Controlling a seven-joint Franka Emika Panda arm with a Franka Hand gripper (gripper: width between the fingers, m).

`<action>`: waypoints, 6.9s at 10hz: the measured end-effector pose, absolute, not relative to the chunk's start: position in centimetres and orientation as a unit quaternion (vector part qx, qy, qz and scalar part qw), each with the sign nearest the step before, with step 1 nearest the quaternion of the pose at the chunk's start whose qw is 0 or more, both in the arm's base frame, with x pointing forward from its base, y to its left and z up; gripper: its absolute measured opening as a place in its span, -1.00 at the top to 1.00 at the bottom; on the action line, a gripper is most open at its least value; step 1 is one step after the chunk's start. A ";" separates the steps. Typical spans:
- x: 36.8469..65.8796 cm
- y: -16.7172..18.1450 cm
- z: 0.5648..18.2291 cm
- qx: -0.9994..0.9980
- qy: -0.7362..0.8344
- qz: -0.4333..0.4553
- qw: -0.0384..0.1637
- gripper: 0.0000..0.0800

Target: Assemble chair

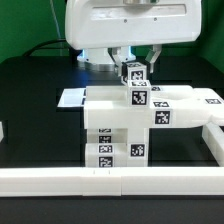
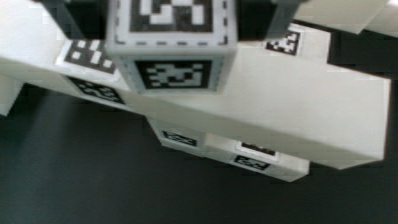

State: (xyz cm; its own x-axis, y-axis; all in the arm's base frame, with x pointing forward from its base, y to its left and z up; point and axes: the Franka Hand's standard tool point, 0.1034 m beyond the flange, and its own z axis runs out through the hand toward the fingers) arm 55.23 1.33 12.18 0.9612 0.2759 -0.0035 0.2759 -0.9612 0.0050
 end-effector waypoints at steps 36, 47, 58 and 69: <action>55.4 2.2 12.1 0.886 -0.463 -0.012 -0.019 -0.59; 55.2 2.5 11.7 0.998 -0.070 0.003 -0.005 -0.62; 55.2 2.4 11.7 0.998 -0.062 0.004 -0.014 0.29; 55.3 2.4 11.7 0.896 -0.442 -0.007 -0.033 0.29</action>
Offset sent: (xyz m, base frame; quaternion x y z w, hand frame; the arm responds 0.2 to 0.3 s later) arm 0.0000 0.0000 0.0000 0.0000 0.0000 0.0000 1.0000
